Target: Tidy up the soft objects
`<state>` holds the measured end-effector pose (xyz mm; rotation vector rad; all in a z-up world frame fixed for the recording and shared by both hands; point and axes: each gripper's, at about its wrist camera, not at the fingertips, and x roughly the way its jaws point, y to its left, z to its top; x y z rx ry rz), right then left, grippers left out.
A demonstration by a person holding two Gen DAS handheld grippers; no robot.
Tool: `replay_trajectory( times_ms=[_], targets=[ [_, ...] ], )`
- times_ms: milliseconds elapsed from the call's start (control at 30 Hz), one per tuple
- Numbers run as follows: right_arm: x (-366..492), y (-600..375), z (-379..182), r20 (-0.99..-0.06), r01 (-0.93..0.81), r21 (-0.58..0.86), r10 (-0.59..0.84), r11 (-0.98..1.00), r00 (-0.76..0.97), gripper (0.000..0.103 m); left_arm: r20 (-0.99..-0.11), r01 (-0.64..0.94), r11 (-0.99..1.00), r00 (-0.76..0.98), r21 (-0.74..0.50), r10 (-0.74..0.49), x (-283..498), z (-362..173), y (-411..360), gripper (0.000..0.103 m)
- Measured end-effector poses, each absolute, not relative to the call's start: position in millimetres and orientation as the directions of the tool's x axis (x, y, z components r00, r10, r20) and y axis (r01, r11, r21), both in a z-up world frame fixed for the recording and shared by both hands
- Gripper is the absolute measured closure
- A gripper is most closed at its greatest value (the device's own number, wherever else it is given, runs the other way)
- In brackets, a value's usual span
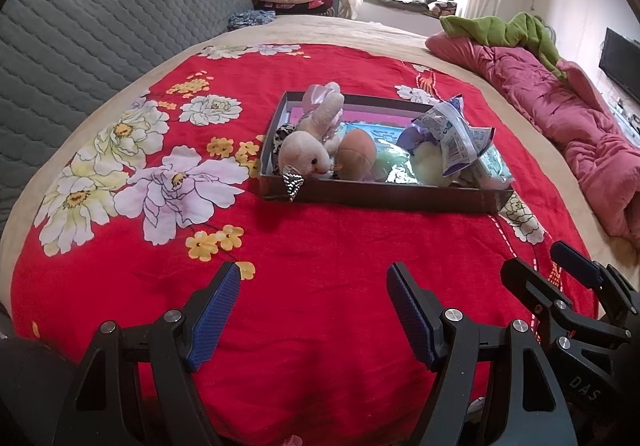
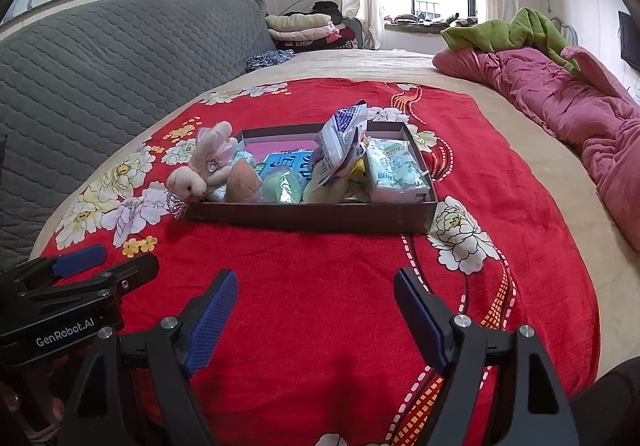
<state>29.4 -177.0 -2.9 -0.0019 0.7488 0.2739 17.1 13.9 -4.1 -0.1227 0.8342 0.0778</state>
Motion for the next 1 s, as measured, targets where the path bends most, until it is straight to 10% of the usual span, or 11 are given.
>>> replay_trajectory(
  times_ms=[1000],
  targets=[
    [30.4, -177.2, -4.8, -0.676, -0.246, 0.1, 0.247, 0.964, 0.694, 0.024, -0.75, -0.11, 0.992, 0.66, -0.056, 0.031, 20.3, -6.9, 11.2, 0.026]
  ],
)
